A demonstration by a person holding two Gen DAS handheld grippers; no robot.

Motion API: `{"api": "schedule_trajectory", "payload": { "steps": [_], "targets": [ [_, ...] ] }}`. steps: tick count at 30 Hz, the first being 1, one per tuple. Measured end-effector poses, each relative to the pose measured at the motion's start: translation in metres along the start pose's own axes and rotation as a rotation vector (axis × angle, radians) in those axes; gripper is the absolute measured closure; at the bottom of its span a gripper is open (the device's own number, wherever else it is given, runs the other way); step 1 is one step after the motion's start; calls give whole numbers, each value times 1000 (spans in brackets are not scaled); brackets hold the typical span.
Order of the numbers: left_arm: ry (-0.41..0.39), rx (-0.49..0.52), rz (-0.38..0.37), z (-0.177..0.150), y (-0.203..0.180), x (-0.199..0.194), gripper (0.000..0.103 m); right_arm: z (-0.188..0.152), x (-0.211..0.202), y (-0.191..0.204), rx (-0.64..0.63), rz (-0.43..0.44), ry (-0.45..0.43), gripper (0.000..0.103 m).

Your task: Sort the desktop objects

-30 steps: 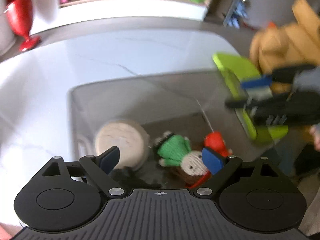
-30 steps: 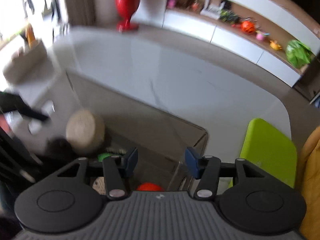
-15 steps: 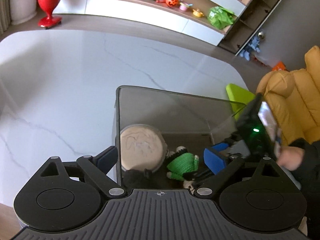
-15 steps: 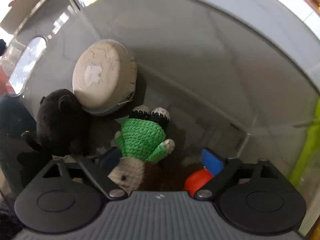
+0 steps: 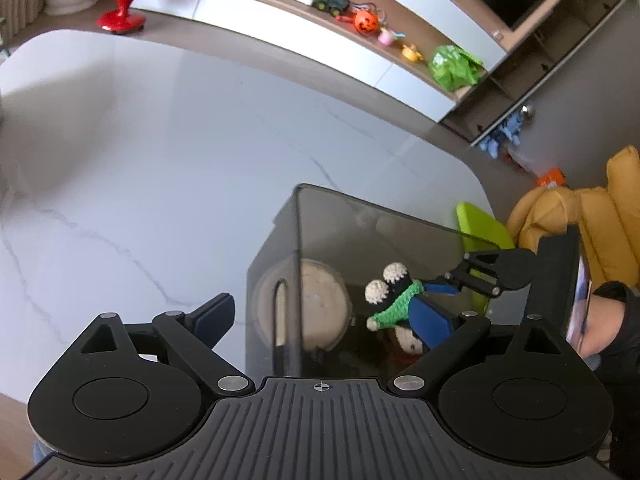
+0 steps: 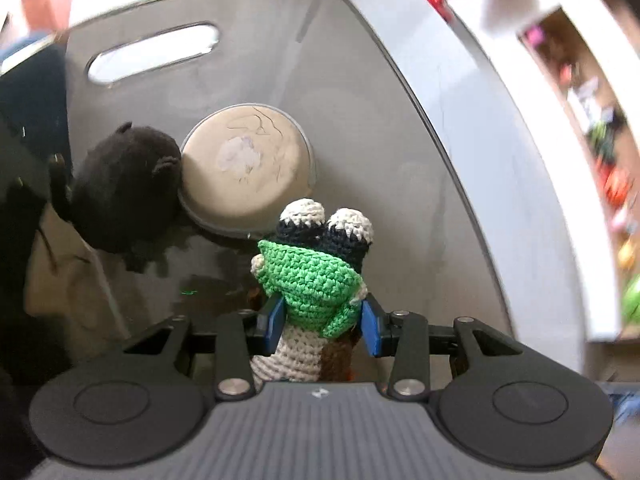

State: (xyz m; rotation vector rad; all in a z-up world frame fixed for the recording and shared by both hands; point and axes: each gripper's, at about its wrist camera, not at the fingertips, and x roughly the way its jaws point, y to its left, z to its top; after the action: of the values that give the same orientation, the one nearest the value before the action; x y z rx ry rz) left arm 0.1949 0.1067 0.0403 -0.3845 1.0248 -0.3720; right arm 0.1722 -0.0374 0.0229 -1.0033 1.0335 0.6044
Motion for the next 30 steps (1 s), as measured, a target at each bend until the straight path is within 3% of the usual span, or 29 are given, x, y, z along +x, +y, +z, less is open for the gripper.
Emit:
{"api": "schedule_trajectory", "payload": {
  "steps": [3,5,8,9,13,17,19,22,27,29,30],
  "targets": [
    [0,-25,8,-3,9,-3,6,5,11,20,-124,-118,21,60],
    [16,-30,1,-6,13,-2,6,6,13,26,-137,-141,34,56],
    [60,-20,-22,-9,13,2,6,10,0,16,-50,-101,37,45],
    [80,-9,-30,-10,12,4,6,11,-6,11,-4,-74,34,36],
    [150,79,-36,-16,2,8,6,10,-20,-31,343,251,44,22],
    [209,159,-92,-29,-8,9,6,-5,10,-52,698,639,101,22],
    [231,209,-124,-36,-13,9,6,-6,25,-46,767,777,126,22],
    [249,275,-150,-45,-22,7,6,19,40,-38,725,805,139,22],
    [247,293,-160,-50,-29,9,6,46,49,-8,661,795,143,19],
    [244,288,-164,-50,-28,9,6,50,45,-2,637,796,136,25],
    [243,288,-166,-50,-28,8,6,52,42,2,621,794,133,39]
  ]
}}
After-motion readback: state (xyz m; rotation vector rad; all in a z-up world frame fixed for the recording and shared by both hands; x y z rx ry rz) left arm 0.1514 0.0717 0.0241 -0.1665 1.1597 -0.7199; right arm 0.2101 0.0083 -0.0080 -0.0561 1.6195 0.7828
